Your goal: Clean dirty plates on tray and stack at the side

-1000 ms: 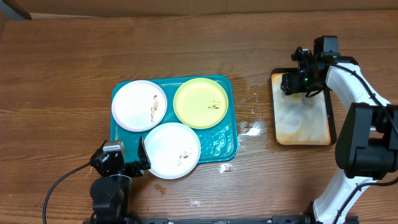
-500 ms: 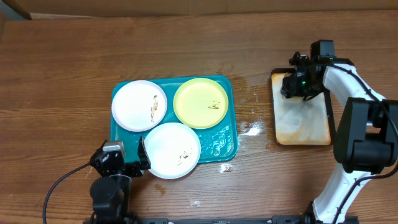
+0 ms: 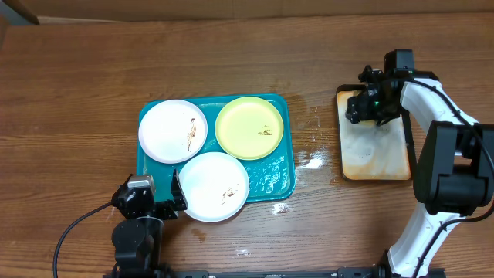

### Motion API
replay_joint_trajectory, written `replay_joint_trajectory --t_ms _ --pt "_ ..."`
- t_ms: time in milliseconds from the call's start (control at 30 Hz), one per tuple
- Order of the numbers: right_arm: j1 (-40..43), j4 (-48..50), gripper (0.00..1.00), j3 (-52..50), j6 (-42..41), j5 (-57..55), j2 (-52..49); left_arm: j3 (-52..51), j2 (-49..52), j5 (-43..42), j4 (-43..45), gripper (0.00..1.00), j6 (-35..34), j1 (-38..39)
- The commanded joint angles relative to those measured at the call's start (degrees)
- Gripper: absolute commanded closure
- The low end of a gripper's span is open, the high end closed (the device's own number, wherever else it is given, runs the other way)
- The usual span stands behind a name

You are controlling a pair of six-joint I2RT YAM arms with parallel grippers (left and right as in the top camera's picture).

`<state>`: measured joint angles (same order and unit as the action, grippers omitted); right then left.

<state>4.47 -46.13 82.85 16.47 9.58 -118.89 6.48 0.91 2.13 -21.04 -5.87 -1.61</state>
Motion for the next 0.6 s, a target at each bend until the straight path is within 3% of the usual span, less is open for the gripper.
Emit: replay_joint_trajectory --t_ms 0,200,567 --pt "0.0 -1.16 0.18 3.56 -0.61 -0.55 -0.37 -0.26 -0.66 -0.26 0.28 0.0 -0.35 -0.35" --pt "0.0 -4.15 0.1 7.89 -0.72 -0.57 -0.37 -0.26 -0.66 -0.26 0.28 0.0 -0.35 -0.35" --pt "0.02 -5.64 0.11 8.96 -1.33 -0.57 -0.39 -0.26 -0.66 -0.28 0.28 0.0 -0.35 -0.35"
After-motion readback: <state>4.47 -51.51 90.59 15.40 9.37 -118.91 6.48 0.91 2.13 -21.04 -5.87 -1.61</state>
